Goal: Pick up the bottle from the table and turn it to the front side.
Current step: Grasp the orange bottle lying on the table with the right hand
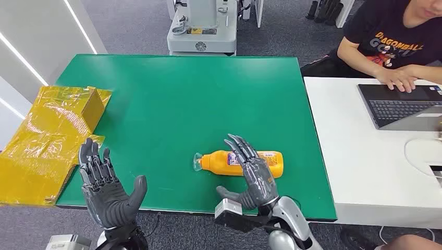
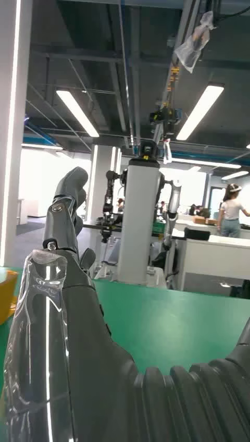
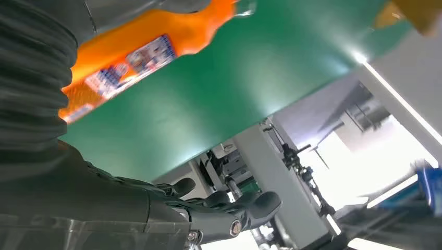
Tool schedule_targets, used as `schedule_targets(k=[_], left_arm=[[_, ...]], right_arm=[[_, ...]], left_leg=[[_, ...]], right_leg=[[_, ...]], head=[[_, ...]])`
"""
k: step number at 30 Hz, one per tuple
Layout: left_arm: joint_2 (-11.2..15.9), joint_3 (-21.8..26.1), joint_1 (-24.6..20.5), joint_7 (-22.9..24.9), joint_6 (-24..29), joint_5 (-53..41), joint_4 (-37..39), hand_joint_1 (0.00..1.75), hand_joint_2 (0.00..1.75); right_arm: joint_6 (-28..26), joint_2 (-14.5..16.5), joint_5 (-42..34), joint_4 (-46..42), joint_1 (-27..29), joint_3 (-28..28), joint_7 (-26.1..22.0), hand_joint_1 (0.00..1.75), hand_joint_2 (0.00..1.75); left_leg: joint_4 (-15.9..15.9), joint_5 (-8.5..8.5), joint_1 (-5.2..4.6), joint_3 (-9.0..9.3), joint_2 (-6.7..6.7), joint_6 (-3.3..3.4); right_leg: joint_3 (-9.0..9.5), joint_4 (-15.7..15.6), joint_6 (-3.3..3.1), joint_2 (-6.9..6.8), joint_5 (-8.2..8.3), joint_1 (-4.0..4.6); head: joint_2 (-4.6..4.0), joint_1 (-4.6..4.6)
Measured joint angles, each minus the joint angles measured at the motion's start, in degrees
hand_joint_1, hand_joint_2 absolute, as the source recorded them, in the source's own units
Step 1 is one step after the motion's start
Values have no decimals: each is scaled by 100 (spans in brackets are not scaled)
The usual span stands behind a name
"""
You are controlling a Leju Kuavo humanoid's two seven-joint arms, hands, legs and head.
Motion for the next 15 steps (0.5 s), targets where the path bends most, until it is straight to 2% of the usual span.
schedule_targets(k=[2, 8, 11, 15], left_arm=[[2, 0, -27, 0, -67, 1, 0, 0, 175], [11, 0, -226, 0, -384, 75, 6, 0, 175], [24, 0, -272, 0, -429, 116, 13, 0, 175], [42, 0, -341, 0, -479, 141, 31, 0, 175]], right_arm=[[210, -94, 4, 185, -246, -45, -42, 0, 175], [1940, -644, -299, 1692, -1991, 3, -800, 0, 175], [2320, -776, -358, 2315, -2670, 149, -978, 0, 175], [2661, -862, -411, 2946, -3261, 431, -1112, 0, 175]], left_leg=[[2, 2, 0, -1, 0, 3], [8, 21, -1, -5, -9, 13], [8, 22, 0, -6, -14, 14], [8, 22, 0, -6, -16, 14]], right_leg=[[1, 0, 1, 0, 2, 0], [1, 1, 10, -7, 18, -2], [0, 1, 10, -9, 18, -2], [-2, 1, 10, -10, 17, -1]], head=[[0, 2], [0, 2], [0, 0], [0, 1]])
